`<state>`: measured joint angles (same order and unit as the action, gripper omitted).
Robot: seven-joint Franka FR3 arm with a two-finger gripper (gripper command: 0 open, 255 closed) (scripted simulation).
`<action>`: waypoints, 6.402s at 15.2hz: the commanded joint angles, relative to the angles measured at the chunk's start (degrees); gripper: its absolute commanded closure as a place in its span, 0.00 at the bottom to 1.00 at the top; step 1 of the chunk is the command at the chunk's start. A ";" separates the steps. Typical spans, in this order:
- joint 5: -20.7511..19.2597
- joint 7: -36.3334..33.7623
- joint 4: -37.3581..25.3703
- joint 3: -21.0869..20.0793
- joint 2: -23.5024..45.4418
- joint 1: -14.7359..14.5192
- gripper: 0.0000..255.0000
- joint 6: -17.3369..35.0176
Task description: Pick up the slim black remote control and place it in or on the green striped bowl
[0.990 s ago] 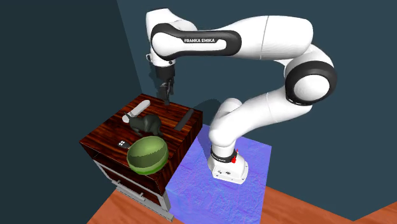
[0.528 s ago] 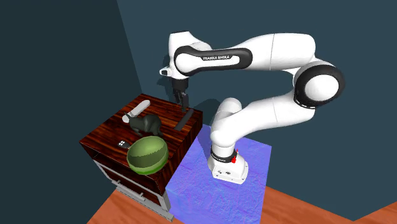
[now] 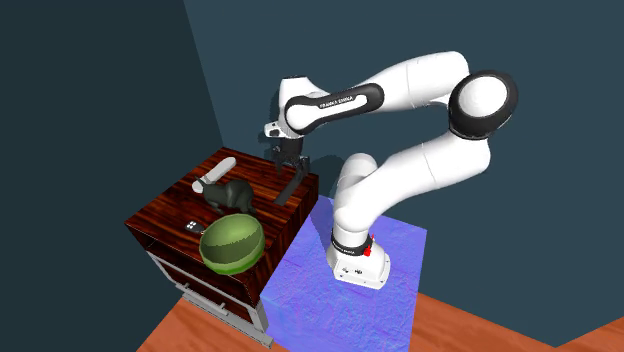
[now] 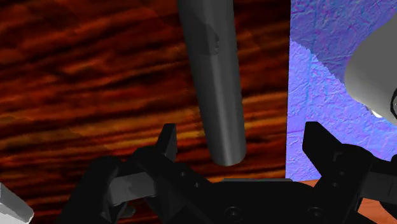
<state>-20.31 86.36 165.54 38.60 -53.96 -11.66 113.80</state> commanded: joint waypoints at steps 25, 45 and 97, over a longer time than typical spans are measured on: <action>-4.61 8.38 3.22 9.24 8.80 -4.09 1.00 12.61; 1.75 5.67 -5.81 -0.66 -1.40 -3.87 1.00 -6.21; 32.47 -26.12 -5.37 -37.32 13.37 -26.23 1.00 12.59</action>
<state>12.16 60.26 159.78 1.31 -40.67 -37.89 126.18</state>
